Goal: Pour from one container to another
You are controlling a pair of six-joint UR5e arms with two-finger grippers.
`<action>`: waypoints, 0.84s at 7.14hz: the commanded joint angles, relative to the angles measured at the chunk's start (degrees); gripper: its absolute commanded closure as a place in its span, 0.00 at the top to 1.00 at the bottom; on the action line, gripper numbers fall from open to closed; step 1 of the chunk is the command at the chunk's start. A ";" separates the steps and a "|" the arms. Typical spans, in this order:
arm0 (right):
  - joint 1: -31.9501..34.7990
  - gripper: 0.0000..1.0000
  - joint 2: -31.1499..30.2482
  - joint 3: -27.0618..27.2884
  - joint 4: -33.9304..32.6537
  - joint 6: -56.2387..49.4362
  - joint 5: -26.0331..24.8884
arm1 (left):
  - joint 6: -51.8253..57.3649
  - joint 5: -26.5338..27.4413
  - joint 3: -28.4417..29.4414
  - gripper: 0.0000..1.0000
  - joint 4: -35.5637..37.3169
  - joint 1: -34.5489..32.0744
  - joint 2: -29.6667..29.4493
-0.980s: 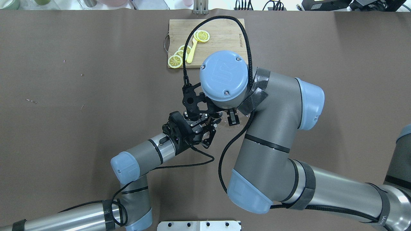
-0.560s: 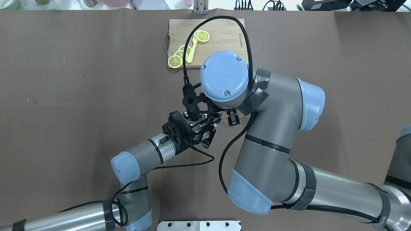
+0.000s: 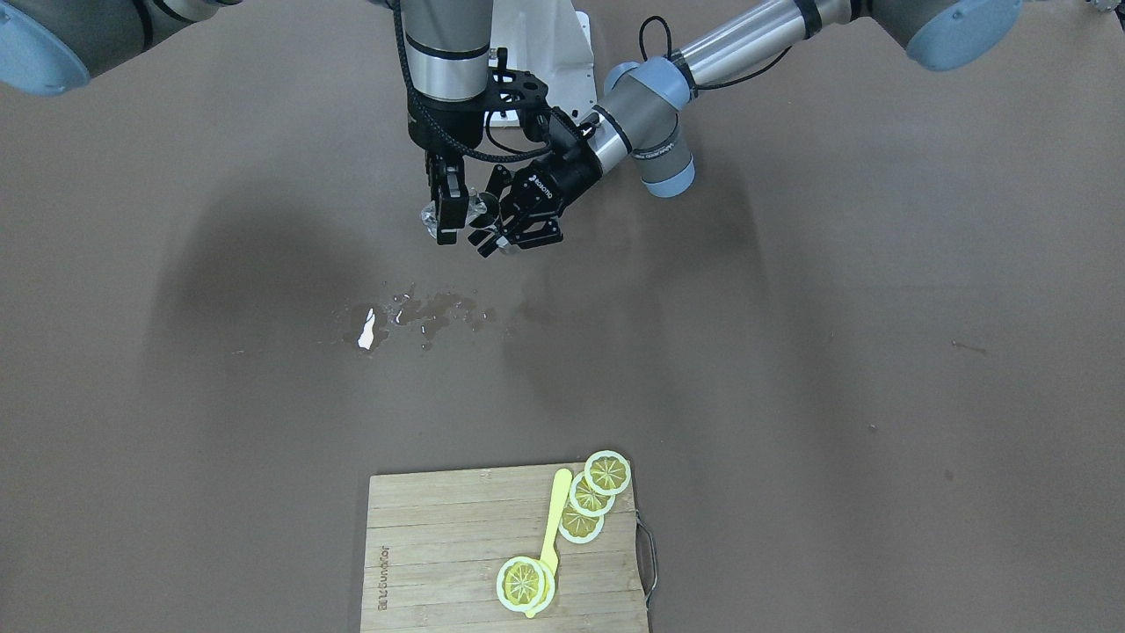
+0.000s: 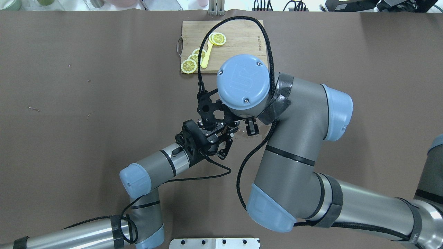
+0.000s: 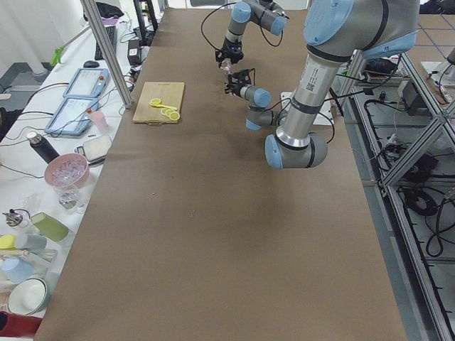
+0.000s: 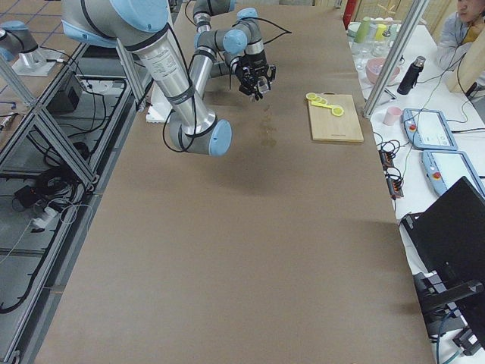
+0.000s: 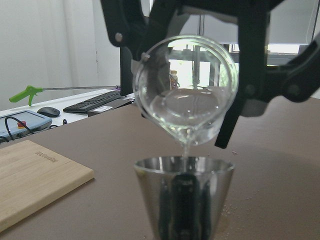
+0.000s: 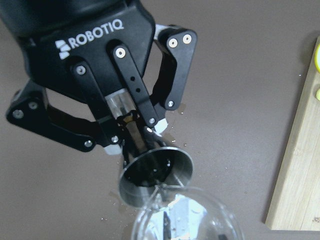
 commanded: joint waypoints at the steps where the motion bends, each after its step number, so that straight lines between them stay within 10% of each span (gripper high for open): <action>1: 0.04 0.00 -0.07 1.11 -0.01 0.00 0.12 | 0.43 0.00 0.38 0.00 0.01 -0.15 -0.05; 6: 0.21 0.00 -0.60 5.76 0.08 0.35 2.04 | 0.69 0.09 0.38 0.00 0.01 -0.24 -0.14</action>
